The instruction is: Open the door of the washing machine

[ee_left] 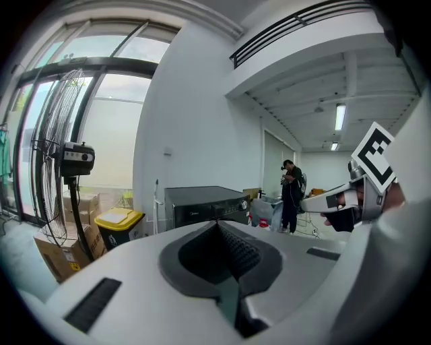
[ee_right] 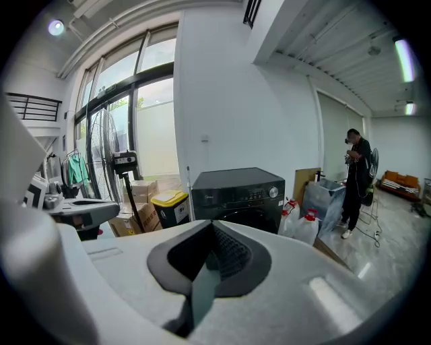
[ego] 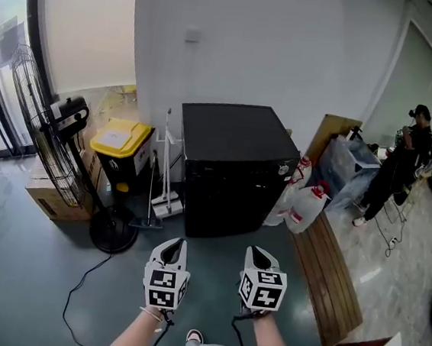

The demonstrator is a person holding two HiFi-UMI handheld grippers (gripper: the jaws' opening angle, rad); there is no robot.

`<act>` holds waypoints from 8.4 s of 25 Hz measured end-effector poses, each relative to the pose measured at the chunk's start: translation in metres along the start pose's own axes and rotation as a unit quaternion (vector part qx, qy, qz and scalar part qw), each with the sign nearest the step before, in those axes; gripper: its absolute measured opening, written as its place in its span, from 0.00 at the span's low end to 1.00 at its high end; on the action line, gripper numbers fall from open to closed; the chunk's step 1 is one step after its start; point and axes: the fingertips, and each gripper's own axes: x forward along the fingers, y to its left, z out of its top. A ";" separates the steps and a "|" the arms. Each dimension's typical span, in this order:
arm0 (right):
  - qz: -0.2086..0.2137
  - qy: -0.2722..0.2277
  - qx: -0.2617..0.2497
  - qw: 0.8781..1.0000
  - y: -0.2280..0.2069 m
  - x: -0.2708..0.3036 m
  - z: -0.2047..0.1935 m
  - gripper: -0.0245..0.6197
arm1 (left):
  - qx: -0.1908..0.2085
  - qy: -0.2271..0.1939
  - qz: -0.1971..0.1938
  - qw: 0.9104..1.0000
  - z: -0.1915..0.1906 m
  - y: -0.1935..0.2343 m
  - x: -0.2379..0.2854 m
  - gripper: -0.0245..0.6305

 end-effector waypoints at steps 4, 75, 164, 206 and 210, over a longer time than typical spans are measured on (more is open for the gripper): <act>0.002 -0.003 0.010 1.000 -0.017 0.020 0.010 0.05 | 0.006 -0.001 0.007 1.000 0.011 0.002 0.025 0.04; -0.055 0.127 0.114 0.984 -0.133 0.335 -0.051 0.05 | 0.005 0.156 -0.040 0.987 -0.112 0.094 0.365 0.04; -0.145 0.184 0.176 0.956 -0.182 0.349 -0.183 0.05 | 0.096 0.232 -0.276 0.928 -0.257 0.066 0.475 0.19; -0.252 0.166 0.232 0.925 -0.211 0.244 -0.217 0.05 | 0.112 0.291 -0.354 0.882 -0.295 -0.023 0.393 0.18; -0.259 0.165 0.238 0.921 -0.210 0.235 -0.218 0.05 | 0.112 0.300 -0.354 0.879 -0.298 -0.029 0.386 0.19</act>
